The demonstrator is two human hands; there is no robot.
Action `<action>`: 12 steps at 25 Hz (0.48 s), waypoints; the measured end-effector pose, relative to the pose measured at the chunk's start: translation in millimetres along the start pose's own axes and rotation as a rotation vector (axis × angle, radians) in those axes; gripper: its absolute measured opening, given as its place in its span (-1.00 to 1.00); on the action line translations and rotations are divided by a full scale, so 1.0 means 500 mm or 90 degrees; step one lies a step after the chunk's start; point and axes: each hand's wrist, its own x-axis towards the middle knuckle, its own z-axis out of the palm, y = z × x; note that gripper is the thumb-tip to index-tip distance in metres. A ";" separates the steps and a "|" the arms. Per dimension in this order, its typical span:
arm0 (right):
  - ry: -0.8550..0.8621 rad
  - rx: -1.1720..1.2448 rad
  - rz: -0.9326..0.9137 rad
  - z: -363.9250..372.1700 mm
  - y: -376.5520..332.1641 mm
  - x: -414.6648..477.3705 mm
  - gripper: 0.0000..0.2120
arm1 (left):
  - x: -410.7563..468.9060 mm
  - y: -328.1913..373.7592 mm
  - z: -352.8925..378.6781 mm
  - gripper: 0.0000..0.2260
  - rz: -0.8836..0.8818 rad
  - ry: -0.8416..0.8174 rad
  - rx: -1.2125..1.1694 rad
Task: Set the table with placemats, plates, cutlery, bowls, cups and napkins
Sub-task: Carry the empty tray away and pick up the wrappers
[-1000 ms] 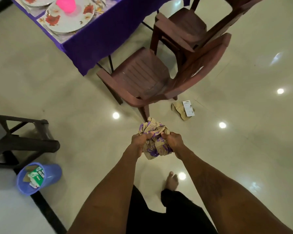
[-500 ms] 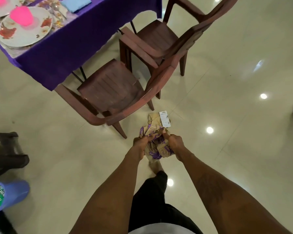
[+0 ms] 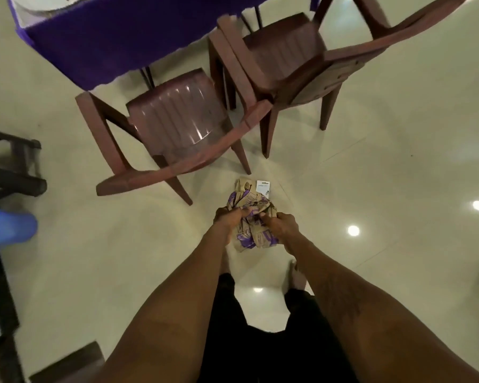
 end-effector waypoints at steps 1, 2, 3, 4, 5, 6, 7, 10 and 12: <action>-0.021 -0.031 -0.002 -0.018 0.009 0.016 -0.60 | -0.008 0.000 0.020 -0.41 -0.012 0.007 -0.017; -0.030 -0.052 -0.003 -0.043 0.022 0.031 -0.58 | -0.012 -0.009 0.048 -0.53 -0.028 0.006 -0.040; -0.033 -0.070 -0.004 -0.064 0.032 0.041 -0.57 | -0.008 -0.027 0.070 -0.56 -0.044 0.008 -0.064; -0.032 -0.080 -0.003 -0.083 0.039 0.055 -0.57 | -0.010 -0.035 0.088 -0.51 -0.063 0.005 -0.075; -0.031 -0.093 0.003 -0.103 0.044 0.070 -0.60 | -0.008 -0.046 0.105 -0.47 -0.081 0.009 -0.079; -0.035 -0.108 0.003 -0.116 0.046 0.087 -0.63 | -0.008 -0.053 0.117 -0.47 -0.089 0.025 -0.092; -0.038 -0.117 -0.006 -0.122 0.045 0.105 -0.65 | 0.006 -0.060 0.129 -0.48 -0.093 0.047 -0.103; -0.015 -0.101 -0.038 -0.115 0.052 0.181 -0.58 | 0.088 -0.071 0.163 -0.42 -0.087 0.051 -0.108; -0.015 -0.092 -0.044 -0.093 0.081 0.270 -0.55 | 0.188 -0.093 0.188 -0.36 -0.066 0.077 -0.119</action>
